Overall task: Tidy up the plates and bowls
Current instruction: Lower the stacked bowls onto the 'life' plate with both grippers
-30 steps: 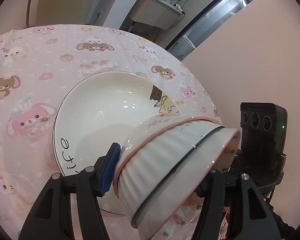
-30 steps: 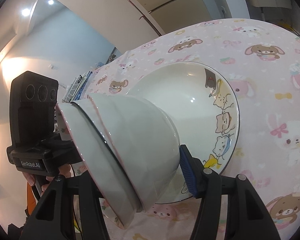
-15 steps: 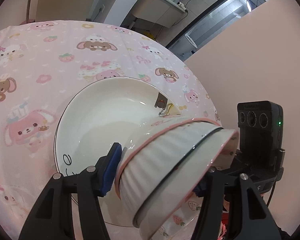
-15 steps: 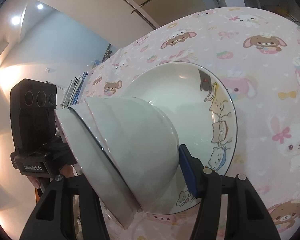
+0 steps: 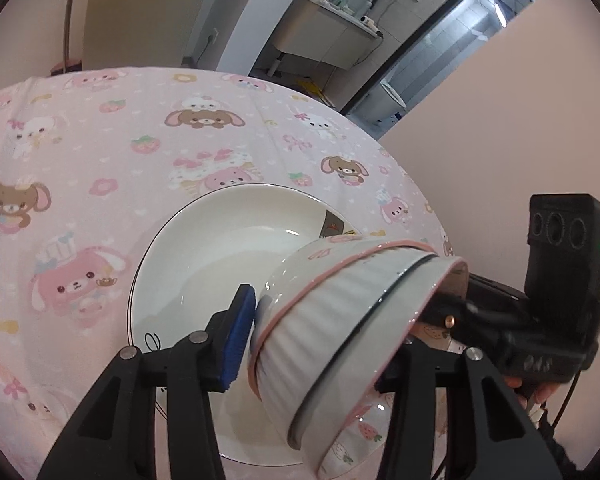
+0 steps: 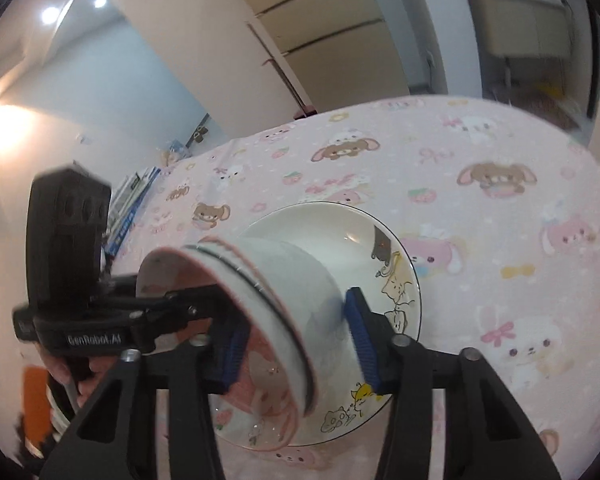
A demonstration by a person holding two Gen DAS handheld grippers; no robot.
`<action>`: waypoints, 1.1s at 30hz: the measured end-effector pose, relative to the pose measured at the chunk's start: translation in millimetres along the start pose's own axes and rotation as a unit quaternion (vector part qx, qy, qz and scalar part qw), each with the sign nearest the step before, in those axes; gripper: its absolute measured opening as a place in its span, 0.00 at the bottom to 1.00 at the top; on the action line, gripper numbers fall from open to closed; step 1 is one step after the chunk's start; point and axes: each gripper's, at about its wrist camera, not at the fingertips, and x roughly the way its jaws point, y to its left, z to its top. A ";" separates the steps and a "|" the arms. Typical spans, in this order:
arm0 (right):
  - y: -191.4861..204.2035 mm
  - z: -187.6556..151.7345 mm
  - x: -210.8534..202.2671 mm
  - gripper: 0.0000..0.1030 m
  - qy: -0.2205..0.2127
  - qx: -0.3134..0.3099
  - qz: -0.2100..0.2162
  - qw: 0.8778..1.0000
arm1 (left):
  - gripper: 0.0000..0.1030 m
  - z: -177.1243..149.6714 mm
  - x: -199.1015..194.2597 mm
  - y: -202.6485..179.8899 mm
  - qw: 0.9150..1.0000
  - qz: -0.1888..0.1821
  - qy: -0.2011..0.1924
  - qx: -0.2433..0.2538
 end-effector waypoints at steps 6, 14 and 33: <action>-9.4 7.2 12.0 0.38 0.024 0.002 0.006 1.000 | 0.43 4.0 -2.6 1.7 1.000 -0.001 -0.009 0.000; -17.4 24.8 28.9 0.36 0.046 0.026 0.001 0.999 | 0.36 19.0 5.4 9.8 1.000 0.015 0.007 -0.021; -18.7 18.3 41.0 0.38 0.087 0.044 0.004 0.995 | 0.35 17.6 9.8 14.3 0.999 0.034 0.035 -0.025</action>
